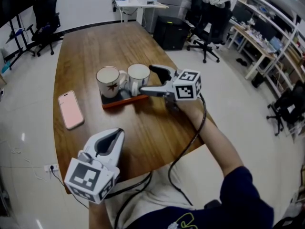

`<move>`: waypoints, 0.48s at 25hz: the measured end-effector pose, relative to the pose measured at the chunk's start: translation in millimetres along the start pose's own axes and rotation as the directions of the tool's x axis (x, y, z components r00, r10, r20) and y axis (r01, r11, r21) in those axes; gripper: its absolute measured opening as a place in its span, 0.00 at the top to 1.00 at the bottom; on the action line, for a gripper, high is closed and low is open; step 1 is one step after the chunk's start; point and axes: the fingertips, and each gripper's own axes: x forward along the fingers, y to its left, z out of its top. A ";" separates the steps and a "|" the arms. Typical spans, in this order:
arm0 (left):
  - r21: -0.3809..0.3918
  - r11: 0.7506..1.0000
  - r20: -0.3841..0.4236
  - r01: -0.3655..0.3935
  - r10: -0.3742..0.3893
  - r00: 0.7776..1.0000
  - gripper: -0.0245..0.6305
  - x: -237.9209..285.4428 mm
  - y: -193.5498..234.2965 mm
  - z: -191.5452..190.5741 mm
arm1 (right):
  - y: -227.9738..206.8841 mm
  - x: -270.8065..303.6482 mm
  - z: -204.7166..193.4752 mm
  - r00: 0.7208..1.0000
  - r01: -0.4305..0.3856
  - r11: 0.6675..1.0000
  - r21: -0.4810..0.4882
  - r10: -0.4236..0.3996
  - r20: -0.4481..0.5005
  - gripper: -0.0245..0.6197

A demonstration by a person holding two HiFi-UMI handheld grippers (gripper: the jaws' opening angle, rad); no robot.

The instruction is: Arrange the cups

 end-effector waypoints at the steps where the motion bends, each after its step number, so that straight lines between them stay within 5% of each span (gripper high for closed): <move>1: 0.002 1.000 0.000 0.001 -0.001 1.000 0.96 0.1 0.0 0.0 | -1.2 0.5 0.0 1.000 0.004 1.000 0.001 -0.004 0.000 0.16; 12: 0.017 1.000 0.004 -0.001 0.001 1.000 0.96 0.3 2.5 -1.9 | 4.7 12.0 0.4 0.998 -0.061 0.998 -0.012 0.061 -0.007 0.17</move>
